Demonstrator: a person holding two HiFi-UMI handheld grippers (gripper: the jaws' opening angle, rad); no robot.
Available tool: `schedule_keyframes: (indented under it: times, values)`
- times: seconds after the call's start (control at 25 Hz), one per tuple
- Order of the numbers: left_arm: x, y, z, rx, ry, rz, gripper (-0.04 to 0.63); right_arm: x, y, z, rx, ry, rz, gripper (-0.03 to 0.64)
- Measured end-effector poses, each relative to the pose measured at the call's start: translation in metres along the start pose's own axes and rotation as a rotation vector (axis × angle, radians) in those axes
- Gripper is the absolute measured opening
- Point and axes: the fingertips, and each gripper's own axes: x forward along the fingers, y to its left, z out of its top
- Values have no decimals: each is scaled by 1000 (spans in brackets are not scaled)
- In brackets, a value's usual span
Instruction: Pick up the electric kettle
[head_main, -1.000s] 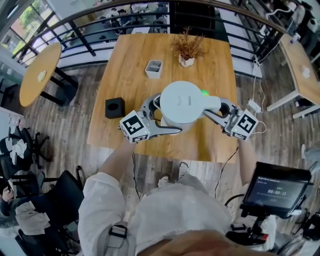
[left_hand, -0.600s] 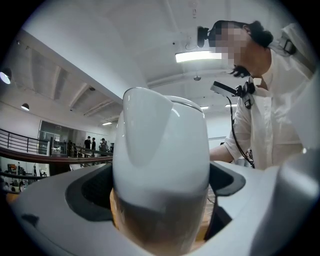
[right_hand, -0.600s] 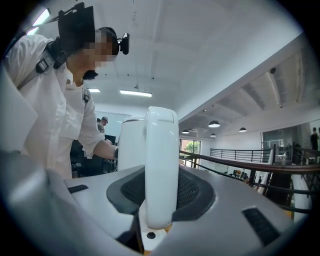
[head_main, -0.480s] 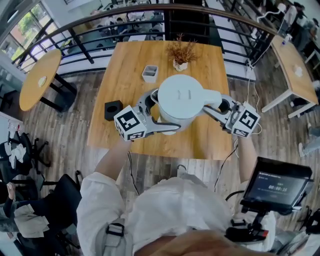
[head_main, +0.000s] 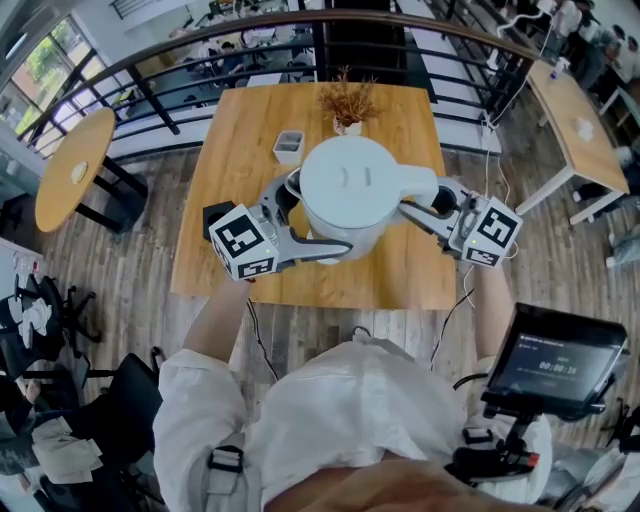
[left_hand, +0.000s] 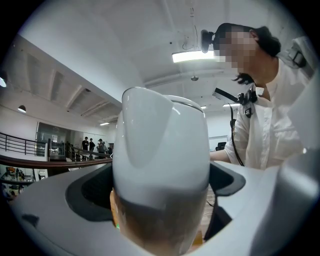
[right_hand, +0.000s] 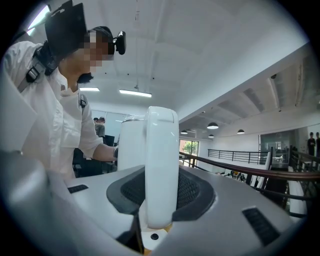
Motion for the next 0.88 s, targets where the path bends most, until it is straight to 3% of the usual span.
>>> schedule_keyframes:
  times: [0.88]
  values:
    - [-5, 9, -2, -3, 17, -2, 581, 8, -4, -2, 18, -3, -1, 114]
